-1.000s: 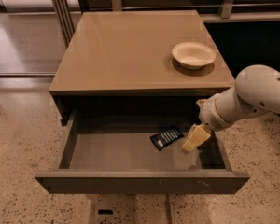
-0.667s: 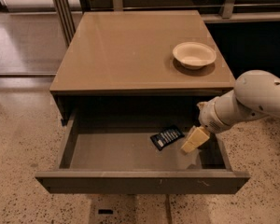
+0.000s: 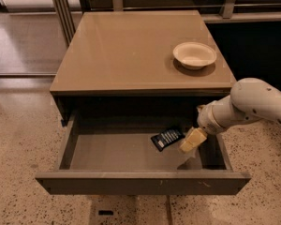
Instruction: Pick rxbar blueberry from top drawer and place on counter
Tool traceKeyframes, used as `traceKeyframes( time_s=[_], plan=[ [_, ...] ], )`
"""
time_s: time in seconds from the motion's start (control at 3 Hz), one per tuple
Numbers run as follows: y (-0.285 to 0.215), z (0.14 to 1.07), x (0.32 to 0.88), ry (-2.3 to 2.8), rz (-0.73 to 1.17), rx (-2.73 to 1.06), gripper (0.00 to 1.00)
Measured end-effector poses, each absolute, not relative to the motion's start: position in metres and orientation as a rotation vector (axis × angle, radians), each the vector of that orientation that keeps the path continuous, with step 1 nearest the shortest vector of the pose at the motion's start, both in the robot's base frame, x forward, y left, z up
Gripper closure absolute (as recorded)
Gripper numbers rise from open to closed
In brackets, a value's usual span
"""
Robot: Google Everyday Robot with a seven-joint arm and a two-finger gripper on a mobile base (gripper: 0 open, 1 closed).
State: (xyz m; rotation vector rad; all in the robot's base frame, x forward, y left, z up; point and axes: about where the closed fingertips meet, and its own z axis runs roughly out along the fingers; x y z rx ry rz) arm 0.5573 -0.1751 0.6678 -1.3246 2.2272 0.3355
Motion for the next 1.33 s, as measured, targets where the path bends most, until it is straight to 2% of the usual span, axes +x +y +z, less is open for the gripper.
traceKeyframes(
  time_s=[0.33, 1.33],
  plan=[
    [-0.159, 0.635, 0.585, 2.206, 0.372, -1.315, 0.00],
    [-0.159, 0.607, 0.596, 2.224, 0.349, -1.260, 0.00]
  ],
)
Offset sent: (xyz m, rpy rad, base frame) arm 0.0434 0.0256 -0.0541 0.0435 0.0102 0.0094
